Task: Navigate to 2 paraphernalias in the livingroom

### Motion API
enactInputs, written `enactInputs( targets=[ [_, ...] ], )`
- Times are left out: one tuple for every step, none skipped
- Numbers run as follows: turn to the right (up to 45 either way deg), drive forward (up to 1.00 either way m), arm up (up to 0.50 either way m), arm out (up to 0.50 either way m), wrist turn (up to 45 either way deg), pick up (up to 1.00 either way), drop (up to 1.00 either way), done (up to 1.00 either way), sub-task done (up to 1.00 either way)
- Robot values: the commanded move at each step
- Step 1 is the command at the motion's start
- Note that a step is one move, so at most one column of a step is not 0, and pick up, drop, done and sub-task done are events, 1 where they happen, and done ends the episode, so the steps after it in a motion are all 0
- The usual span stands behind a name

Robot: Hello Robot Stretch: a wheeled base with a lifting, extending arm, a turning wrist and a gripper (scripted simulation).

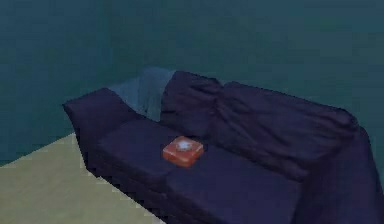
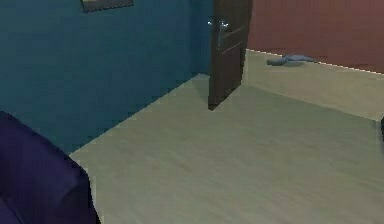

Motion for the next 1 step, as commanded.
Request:
enactInputs(
  targets=[
    [0.0,0.0,0.0,0.0,0.0,0.0,0.0,1.0,0.0]
  ],
)
